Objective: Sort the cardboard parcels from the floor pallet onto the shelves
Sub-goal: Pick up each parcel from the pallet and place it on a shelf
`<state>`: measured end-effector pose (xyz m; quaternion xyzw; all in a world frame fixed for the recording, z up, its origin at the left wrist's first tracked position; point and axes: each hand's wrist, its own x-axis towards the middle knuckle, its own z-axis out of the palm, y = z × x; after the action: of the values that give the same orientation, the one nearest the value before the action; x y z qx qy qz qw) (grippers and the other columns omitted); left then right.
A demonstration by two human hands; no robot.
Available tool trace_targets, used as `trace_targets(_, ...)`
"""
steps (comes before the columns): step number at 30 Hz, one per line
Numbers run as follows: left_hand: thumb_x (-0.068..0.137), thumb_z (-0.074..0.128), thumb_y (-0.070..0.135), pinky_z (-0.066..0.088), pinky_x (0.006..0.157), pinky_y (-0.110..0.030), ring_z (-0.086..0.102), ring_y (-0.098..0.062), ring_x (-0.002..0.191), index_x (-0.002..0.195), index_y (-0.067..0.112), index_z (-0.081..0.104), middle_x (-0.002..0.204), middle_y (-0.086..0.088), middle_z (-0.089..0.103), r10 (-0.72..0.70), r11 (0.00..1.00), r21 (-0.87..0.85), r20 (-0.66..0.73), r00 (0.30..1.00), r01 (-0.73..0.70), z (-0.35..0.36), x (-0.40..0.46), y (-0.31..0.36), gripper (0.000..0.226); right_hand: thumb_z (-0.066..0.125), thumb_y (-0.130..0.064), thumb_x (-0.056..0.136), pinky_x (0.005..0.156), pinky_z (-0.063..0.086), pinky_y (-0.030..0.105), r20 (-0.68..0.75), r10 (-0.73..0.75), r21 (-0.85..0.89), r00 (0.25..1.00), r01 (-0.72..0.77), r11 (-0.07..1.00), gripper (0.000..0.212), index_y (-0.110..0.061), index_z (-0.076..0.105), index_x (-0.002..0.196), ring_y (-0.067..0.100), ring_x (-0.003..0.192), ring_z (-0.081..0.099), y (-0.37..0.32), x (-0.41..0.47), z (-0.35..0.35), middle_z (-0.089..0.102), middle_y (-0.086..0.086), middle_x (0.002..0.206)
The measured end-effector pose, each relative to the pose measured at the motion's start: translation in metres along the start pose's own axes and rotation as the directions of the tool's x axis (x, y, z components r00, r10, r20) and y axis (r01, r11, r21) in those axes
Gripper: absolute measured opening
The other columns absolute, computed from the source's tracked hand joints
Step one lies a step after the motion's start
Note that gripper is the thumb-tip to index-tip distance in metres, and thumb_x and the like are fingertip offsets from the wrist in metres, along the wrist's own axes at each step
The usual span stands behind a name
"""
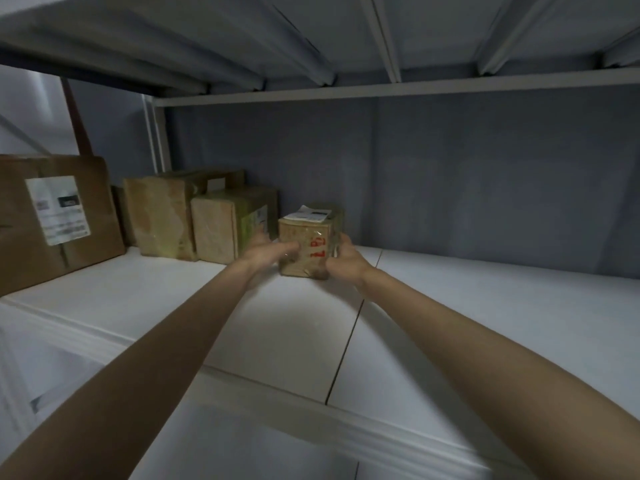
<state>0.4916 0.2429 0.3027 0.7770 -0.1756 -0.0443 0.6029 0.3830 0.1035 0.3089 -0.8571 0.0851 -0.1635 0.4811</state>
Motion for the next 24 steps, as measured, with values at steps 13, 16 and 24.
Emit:
trace_targets(13, 0.039, 0.095, 0.061, 0.050, 0.105, -0.039, 0.055, -0.023, 0.129, 0.129, 0.019, 0.064, 0.132, -0.005, 0.063, 0.135, 0.990, 0.019, 0.103, 0.985, -0.138, 0.075, -0.030, 0.037, 0.104, 0.050, 0.014, 0.083, 0.093, 0.056, 0.036, -0.103, 0.128, 0.166, 0.986, -0.110, 0.980, 0.063, -0.017, 0.043, 0.138, 0.025, 0.122, 0.058, 0.019, -0.044, -0.050, 0.061, 0.009, 0.129)
trace_targets(16, 0.052, 0.093, 0.057, 0.055, 0.098, -0.034, 0.066, -0.015, 0.116, 0.113, 0.023, 0.075, 0.113, 0.003, 0.075, 0.227, 0.974, -0.036, 0.138, 0.964, -0.224, 0.111, -0.052, 0.052, 0.072, 0.052, 0.012, 0.082, 0.104, 0.051, 0.047, -0.127, 0.164, 0.173, 0.978, -0.141, 0.975, 0.078, -0.017, 0.033, 0.151, 0.029, 0.127, 0.055, 0.027, -0.079, -0.079, 0.057, 0.014, 0.137)
trace_targets(24, 0.078, 0.068, 0.059, 0.054, 0.053, -0.024, 0.076, -0.019, 0.086, 0.114, 0.011, 0.071, 0.100, -0.005, 0.078, 0.155, 0.909, -0.416, 0.252, 0.955, -0.038, 0.239, -0.150, 0.108, 0.060, 0.050, 0.003, 0.087, 0.111, 0.046, 0.045, -0.366, 0.163, 0.185, 0.916, -0.101, 0.978, 0.078, -0.025, 0.027, 0.156, 0.028, 0.131, 0.054, 0.055, -0.215, -0.179, 0.050, 0.011, 0.146)
